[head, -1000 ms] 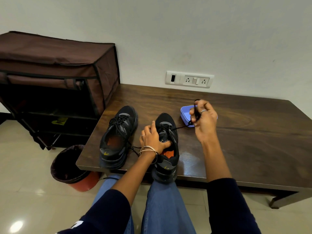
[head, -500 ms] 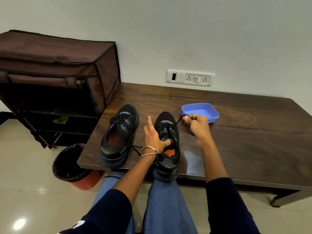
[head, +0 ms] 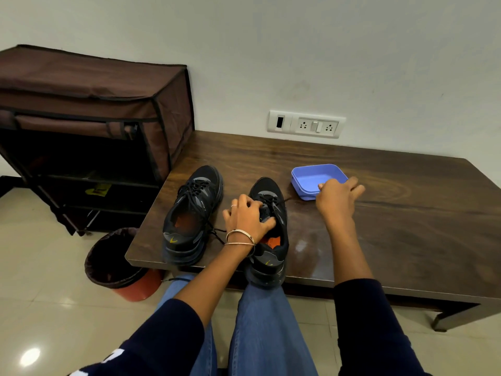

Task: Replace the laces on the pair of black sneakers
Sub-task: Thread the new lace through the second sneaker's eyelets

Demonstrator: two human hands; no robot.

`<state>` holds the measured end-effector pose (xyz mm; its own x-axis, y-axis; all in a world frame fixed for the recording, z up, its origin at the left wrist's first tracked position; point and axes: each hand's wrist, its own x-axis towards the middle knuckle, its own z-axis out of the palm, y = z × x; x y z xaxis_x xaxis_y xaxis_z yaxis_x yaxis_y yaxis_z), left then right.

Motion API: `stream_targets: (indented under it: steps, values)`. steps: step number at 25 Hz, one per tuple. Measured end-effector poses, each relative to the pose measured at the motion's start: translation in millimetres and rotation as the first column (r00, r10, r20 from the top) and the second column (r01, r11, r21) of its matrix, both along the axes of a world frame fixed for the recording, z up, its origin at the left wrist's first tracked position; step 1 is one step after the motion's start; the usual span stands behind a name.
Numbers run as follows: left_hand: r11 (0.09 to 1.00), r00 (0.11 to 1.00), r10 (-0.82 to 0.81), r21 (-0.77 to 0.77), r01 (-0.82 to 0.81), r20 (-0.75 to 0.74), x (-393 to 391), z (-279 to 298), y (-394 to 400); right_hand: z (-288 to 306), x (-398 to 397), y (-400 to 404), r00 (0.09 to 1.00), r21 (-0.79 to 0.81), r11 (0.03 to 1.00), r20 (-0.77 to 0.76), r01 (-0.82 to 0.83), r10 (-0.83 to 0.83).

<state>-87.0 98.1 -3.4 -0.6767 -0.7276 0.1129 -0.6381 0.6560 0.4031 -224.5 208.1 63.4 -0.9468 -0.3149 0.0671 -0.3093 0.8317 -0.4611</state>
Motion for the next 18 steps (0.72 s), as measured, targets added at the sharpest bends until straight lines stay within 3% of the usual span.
stream_targets:
  steps: [2,4,6,8,9,12,14,18]
  values:
    - [0.997,0.998,-0.028,-0.065,0.032,0.052,1.6,1.6,0.3,5.7,4.0,1.1,0.997,0.07,0.997,-0.076,0.006,-0.001]
    - [0.993,0.991,-0.05,-0.103,0.063,0.125,1.3,1.5,-0.1,9.8,6.1,-4.3,0.991,0.04,0.995,-0.099,-0.087,0.091]
    - [0.993,0.989,-0.066,-0.092,0.079,0.134,-0.4,2.5,-0.4,9.0,7.2,-14.4,0.957,-0.097,0.959,0.093,-0.266,0.275]
    - [0.996,0.993,-0.08,-0.026,0.082,0.085,-1.1,5.8,-0.3,4.3,18.6,-24.3,0.829,-0.281,0.889,0.338,-0.362,0.445]
    - [0.997,0.996,-0.074,0.02,0.073,0.048,-1.0,8.2,-0.6,-3.7,22.5,-28.9,0.793,-0.312,0.865,0.362,-0.392,0.49]
    - [0.988,0.998,-0.01,0.156,0.021,-0.066,0.7,14.2,-3.5,-25.6,28.8,-38.3,0.888,-0.319,0.877,0.172,-0.359,0.426]
    - [0.971,0.992,0.06,0.236,-0.032,-0.109,2.1,15.0,-6.0,-35.1,33.9,-40.6,0.92,-0.351,0.884,0.123,-0.31,0.371]
    - [0.926,0.977,0.154,0.366,-0.091,-0.148,3.7,15.4,-13.5,-44.0,38.6,-49.5,0.912,-0.148,0.908,0.066,-0.393,0.405]
